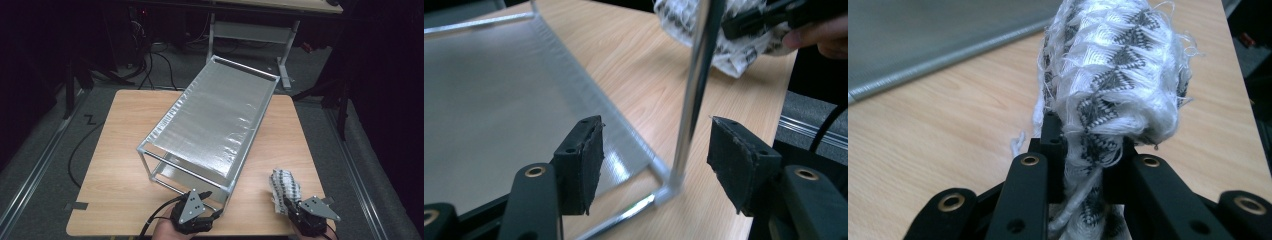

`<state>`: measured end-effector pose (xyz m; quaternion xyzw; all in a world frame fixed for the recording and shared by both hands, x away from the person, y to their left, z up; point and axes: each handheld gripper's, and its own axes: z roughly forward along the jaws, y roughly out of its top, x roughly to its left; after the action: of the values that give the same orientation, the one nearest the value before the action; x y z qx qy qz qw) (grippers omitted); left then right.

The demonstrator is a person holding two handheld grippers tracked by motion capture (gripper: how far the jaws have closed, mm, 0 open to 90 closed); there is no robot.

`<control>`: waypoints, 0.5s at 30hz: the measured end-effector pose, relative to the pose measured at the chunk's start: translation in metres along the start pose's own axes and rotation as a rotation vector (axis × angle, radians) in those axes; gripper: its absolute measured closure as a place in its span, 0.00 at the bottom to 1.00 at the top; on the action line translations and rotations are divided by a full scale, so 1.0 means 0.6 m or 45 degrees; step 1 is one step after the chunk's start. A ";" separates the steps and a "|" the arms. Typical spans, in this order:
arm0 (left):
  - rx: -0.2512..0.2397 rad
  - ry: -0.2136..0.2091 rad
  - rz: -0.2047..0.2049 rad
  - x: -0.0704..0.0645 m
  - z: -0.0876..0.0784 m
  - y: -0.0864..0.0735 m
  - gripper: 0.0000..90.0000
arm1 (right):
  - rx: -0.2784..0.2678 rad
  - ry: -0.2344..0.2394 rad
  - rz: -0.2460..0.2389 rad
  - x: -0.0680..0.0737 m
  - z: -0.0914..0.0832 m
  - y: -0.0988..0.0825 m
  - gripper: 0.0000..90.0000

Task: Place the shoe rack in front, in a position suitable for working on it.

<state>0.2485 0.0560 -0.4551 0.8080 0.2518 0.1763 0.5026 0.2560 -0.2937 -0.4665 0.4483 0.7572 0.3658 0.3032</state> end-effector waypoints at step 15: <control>-0.049 -0.014 0.069 -0.024 0.027 0.027 0.87 | 0.030 -0.037 0.031 -0.010 -0.022 -0.026 0.85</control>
<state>0.2489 0.0299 -0.4478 0.8057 0.2238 0.1900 0.5144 0.2408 -0.3081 -0.4713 0.4662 0.7514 0.3540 0.3044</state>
